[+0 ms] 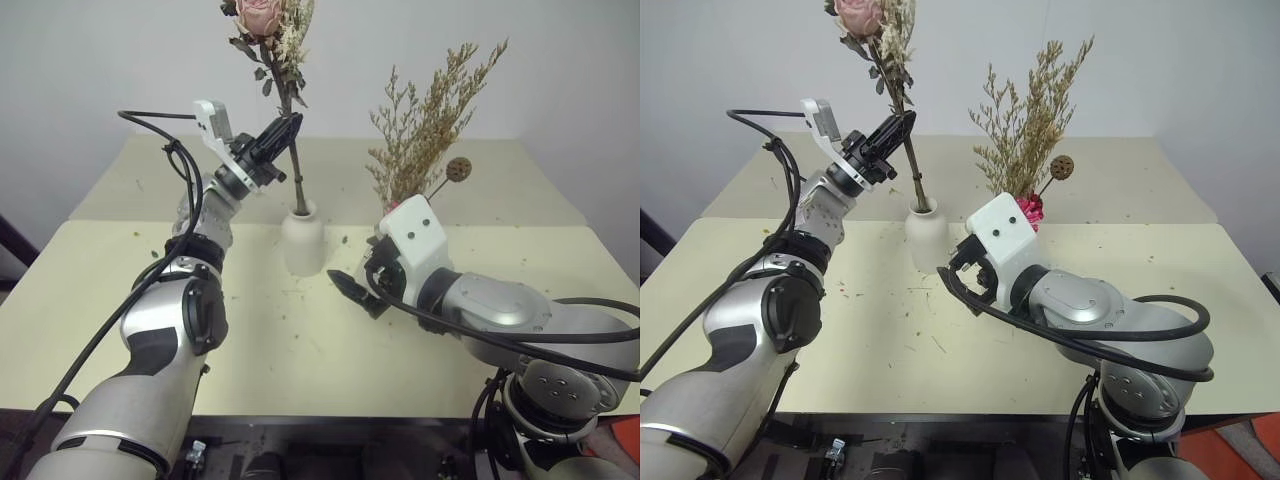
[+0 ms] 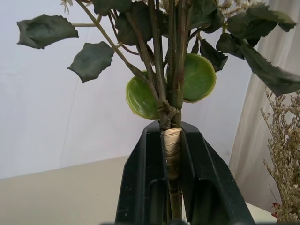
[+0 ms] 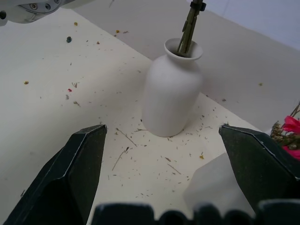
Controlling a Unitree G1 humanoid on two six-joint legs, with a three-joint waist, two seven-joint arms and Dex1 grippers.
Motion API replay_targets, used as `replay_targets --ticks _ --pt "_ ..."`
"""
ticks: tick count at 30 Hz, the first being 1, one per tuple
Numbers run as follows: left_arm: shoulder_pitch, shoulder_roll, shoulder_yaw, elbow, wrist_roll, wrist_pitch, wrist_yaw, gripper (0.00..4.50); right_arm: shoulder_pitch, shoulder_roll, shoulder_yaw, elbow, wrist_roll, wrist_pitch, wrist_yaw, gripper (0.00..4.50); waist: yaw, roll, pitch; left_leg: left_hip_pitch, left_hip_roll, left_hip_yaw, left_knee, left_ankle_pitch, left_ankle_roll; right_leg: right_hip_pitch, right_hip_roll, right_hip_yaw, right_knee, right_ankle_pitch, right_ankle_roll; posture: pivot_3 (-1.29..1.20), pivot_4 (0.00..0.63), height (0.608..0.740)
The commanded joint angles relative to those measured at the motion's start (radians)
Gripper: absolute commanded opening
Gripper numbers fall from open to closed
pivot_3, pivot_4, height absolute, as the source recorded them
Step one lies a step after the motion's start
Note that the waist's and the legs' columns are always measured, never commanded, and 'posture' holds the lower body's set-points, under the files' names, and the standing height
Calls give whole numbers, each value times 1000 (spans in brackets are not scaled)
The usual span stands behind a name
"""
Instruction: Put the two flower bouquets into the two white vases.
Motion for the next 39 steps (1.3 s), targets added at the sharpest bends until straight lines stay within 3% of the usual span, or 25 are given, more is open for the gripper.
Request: replay_targets --ticks 1,28,29,39 --pt "3 -7 -4 -6 16 -30 -5 138 -2 0 -13 -31 -23 8 2 4500 0 0 0 0 0 0 0 0 0 0 0 0 0 0 0 0 150 740" --pt "61 -4 -25 -13 61 -21 -133 138 -6 -2 35 -11 -103 8 11 4500 0 0 0 0 0 0 0 0 0 0 0 0 0 0 0 0 150 740" --pt "64 -2 -25 -13 60 -19 -138 876 -4 -5 33 -13 -103 8 14 4500 0 0 0 0 0 0 0 0 0 0 0 0 0 0 0 0 150 740" --pt "80 31 -42 -21 70 -11 -176 4058 19 -43 -16 -44 -76 8 45 4500 0 0 0 0 0 0 0 0 0 0 0 0 0 0 0 0 150 740"
